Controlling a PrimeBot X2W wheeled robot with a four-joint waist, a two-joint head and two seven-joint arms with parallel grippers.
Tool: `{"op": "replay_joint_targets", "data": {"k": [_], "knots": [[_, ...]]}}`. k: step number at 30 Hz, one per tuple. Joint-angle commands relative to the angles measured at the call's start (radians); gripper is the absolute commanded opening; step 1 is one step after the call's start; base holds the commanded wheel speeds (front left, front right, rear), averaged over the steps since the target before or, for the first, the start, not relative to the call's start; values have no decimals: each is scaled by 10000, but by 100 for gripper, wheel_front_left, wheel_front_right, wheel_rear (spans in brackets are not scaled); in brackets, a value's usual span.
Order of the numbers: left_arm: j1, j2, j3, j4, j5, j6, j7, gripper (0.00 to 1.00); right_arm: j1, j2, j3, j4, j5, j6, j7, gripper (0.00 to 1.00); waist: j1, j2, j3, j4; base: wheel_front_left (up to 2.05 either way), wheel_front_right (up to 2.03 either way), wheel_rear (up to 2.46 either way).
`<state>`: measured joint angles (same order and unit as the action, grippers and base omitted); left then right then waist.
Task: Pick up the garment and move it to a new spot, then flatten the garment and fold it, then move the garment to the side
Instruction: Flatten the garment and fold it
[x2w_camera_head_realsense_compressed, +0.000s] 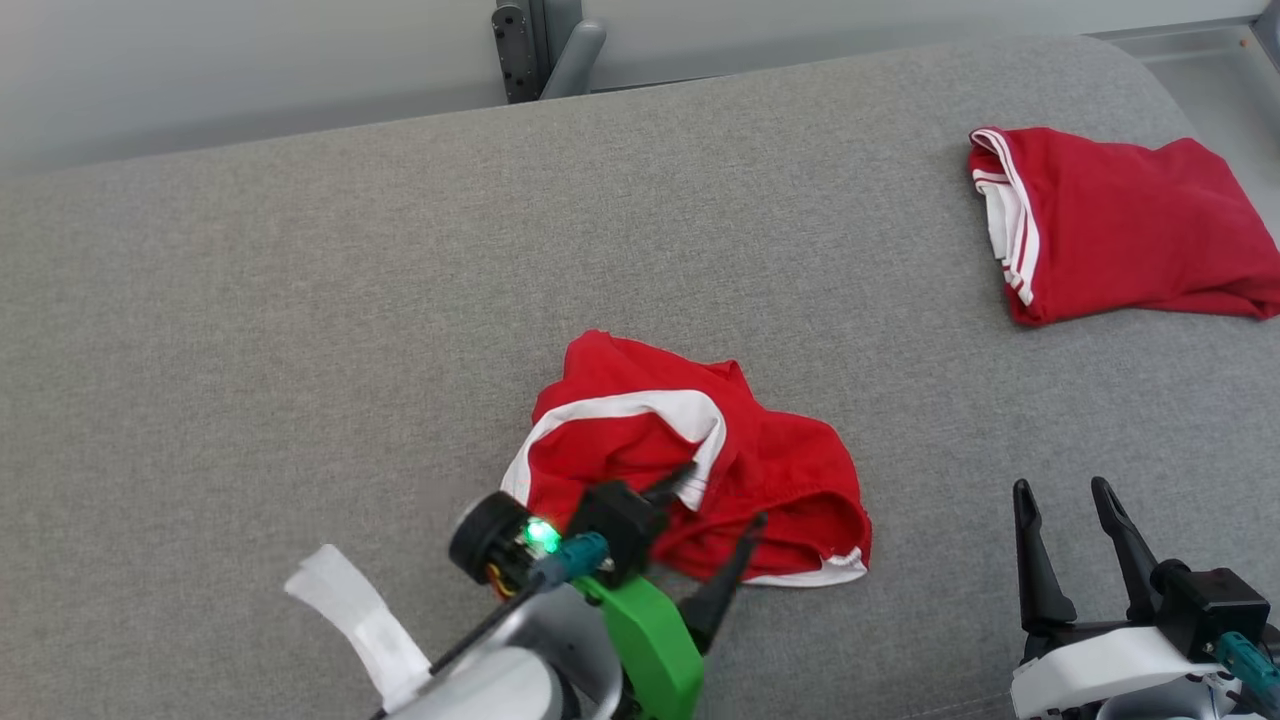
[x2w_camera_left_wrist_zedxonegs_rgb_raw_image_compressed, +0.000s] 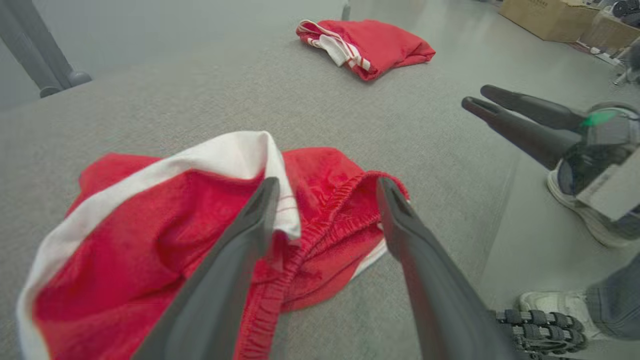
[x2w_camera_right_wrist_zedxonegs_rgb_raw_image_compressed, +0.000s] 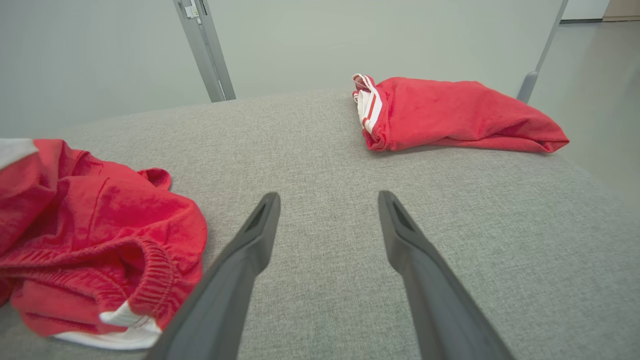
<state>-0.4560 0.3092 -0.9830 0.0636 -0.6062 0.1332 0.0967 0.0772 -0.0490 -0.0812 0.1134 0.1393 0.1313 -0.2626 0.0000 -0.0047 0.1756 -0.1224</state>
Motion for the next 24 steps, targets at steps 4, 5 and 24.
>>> {"op": "replay_joint_targets", "data": {"k": [4, 5, 24], "knots": [[-32, -637, -784, -779, -42, -468, 533, 100, -190, -28, 77, -66, -64, -11, -26, 100, 0, 47, 206, -38, 0, 0, 0], [-148, -735, -890, -765, -11, -553, 628, 100, -242, -27, 118, -69, -64, -11, -26, 100, 0, 47, 261, -62, 0, 0, 0], [-1887, -1674, -1815, 1988, 517, -1373, 1695, 99, -819, -27, 406, 78, 548, -11, -26, 100, 0, 47, 1306, -983, 0, 0, 0]]}}
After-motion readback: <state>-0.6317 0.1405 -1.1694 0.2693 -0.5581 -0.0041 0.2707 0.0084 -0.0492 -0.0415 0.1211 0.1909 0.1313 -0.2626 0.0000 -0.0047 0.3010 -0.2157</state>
